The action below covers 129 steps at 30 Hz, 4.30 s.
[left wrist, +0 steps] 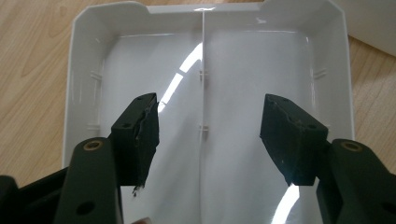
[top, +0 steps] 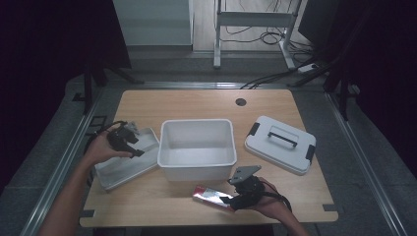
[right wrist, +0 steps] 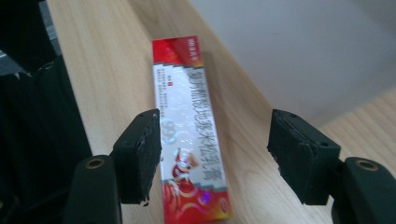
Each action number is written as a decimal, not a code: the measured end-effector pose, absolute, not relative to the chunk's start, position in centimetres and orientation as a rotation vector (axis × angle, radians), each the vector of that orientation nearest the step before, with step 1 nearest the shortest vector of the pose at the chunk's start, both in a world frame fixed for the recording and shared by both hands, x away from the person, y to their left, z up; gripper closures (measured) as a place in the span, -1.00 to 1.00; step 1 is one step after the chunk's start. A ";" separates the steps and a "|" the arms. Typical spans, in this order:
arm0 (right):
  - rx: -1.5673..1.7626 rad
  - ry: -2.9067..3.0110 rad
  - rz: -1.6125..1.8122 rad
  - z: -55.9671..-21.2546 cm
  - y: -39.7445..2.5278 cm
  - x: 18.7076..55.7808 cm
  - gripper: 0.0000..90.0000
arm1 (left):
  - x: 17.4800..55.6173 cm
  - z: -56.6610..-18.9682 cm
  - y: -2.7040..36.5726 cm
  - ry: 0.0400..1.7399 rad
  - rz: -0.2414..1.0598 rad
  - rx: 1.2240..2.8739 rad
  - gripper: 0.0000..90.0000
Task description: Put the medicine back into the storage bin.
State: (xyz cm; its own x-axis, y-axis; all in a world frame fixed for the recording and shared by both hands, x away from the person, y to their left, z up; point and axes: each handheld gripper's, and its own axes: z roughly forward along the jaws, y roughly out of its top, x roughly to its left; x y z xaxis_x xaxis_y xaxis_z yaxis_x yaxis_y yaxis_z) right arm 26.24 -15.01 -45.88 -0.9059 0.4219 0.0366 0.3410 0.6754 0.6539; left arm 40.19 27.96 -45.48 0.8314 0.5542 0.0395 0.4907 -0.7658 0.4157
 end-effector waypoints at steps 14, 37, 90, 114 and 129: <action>0.560 2.940 0.831 -47.7 -12.3 26.8 -0.15 | 40.0 -46.2 28.2 0.794 0.215 2.622 -0.16; 0.348 3.006 0.802 -45.7 -11.4 26.5 0.14 | 39.8 -46.3 28.5 0.791 0.212 2.626 -0.13; 0.138 2.822 0.858 -33.8 -8.1 38.4 0.14 | 39.6 -46.0 28.7 0.780 0.201 2.657 -0.12; 0.018 2.904 0.791 -36.5 -5.0 39.6 0.14 | 39.6 -46.3 28.5 0.769 0.185 2.661 -0.12; -0.092 2.971 0.764 -38.6 -3.2 39.3 0.14 | 39.6 -46.8 28.7 0.772 0.180 2.667 -0.12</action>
